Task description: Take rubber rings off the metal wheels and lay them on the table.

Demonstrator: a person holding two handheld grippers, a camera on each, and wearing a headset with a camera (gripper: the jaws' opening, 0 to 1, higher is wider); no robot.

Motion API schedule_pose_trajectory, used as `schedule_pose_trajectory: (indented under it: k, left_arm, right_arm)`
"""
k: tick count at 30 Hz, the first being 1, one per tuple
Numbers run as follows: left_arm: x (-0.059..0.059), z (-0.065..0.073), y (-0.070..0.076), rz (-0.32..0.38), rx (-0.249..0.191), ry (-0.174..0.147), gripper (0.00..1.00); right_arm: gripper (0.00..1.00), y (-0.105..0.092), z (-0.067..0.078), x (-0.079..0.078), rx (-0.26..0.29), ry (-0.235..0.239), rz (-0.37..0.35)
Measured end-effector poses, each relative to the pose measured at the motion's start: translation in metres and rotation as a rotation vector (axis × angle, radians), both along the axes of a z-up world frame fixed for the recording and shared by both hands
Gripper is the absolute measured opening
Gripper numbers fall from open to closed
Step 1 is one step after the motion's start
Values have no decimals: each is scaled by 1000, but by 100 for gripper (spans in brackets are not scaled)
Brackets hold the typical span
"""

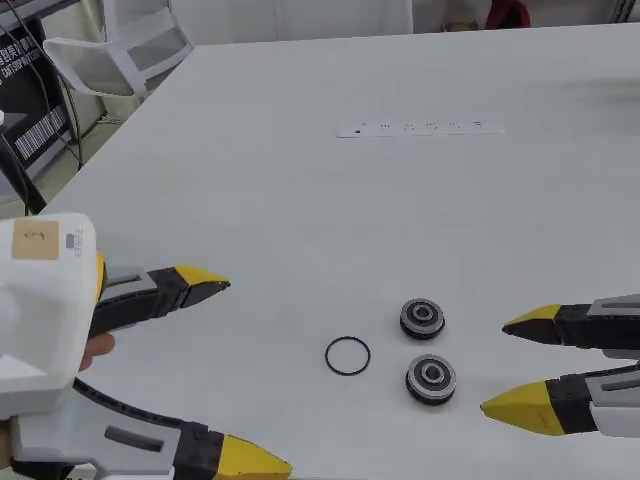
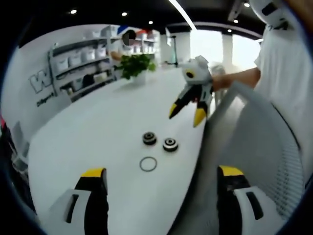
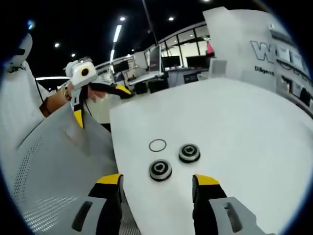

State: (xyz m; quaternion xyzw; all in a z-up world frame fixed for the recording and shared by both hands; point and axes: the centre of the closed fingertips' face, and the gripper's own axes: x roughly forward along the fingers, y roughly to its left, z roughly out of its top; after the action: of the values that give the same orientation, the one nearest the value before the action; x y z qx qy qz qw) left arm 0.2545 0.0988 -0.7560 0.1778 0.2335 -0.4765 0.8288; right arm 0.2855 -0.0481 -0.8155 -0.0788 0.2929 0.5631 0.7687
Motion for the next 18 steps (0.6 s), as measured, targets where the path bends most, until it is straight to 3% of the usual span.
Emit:
schedule_pose_trajectory:
  k: [4, 8, 13, 18]
  left_arm:
    - [6, 13, -12, -45, 1, -26, 92]
    - [20, 25, -28, -75, -13, -67, 85]
    - [29, 30, -52, -117, -55, -81, 78]
    - [31, 23, -75, -186, -45, -88, 70]
  right_arm:
    - [54, -1, -3, 0, -2, -1, -4]
    - [52, -1, -3, 3, 7, -3, -8]
    - [50, 1, -2, 8, 12, -20, -7]
    - [48, 5, -3, 10, 12, -28, 6]
